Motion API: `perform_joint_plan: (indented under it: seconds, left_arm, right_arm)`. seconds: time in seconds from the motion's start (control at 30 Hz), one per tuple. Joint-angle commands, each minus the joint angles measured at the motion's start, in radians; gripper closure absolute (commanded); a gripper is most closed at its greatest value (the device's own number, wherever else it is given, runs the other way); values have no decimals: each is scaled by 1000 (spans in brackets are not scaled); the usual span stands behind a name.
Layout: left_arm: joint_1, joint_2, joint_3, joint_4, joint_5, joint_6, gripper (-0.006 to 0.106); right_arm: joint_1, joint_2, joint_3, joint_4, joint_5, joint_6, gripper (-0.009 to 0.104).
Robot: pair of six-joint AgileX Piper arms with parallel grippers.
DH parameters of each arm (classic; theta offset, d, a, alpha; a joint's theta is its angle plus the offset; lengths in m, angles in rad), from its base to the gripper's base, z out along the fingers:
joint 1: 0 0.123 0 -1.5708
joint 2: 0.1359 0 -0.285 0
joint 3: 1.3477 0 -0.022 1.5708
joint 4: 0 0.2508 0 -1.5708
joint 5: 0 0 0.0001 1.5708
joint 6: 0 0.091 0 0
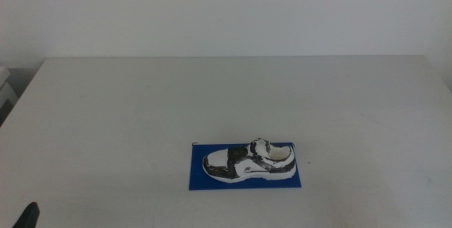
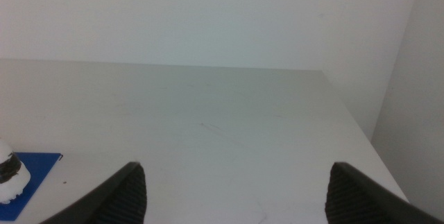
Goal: Use one arm to grab the shoe from the table and place it on the mat.
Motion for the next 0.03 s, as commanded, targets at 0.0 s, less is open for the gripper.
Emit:
perform_joint_plan:
  seconds: [0.0]
  left_arm:
    - [1, -28, 3, -11, -77, -16, 7]
  right_arm:
    - [-5, -20, -10, -8, -79, -13, 29]
